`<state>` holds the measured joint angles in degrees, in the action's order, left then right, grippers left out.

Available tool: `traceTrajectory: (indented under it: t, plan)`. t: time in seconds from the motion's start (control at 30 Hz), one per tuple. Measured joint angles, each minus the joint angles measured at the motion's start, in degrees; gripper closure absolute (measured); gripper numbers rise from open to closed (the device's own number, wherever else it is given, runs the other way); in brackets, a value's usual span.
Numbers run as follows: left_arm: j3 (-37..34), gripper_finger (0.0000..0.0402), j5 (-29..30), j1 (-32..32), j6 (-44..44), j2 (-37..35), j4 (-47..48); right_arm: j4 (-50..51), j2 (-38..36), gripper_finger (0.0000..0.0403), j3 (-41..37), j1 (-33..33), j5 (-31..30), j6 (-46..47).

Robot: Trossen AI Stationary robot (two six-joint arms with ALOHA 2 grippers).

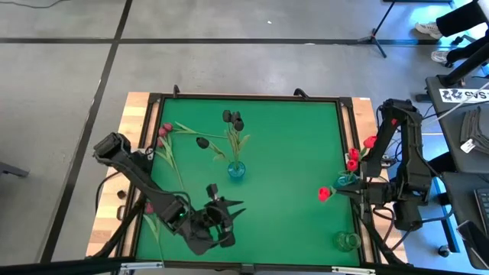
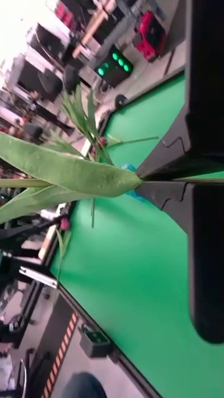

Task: Sort flowers into vase by color
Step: Put the red flower into the right blue vase

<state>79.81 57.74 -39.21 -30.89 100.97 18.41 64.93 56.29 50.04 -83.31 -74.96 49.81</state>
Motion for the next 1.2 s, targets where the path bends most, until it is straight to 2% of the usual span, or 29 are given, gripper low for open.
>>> traceTrajectory:
  t: [0.13,0.37,0.83,1.03,1.2]
  plan:
    - [0.0,0.0311,0.0,1.2,0.0,0.0,0.0,-0.24,0.02,0.0403,-1.43,0.0,-2.1,0.3]
    - [0.0,0.0311,0.0,3.04,0.01,0.0,0.0,4.05,-0.95,0.0403,-1.25,-0.56,-1.29,1.13]
    - [0.0,0.0311,-0.2,4.87,0.57,0.0,0.0,5.45,-14.85,0.0403,-0.91,-14.3,0.51,1.2]
    - [-0.02,0.0311,-0.2,5.63,1.09,0.0,0.0,5.18,-19.0,0.0403,0.06,-19.46,-4.63,-3.39]
    - [-0.02,0.0311,-0.2,5.61,1.55,0.0,0.0,3.66,-19.82,0.0403,5.62,-22.66,-5.0,-4.52]
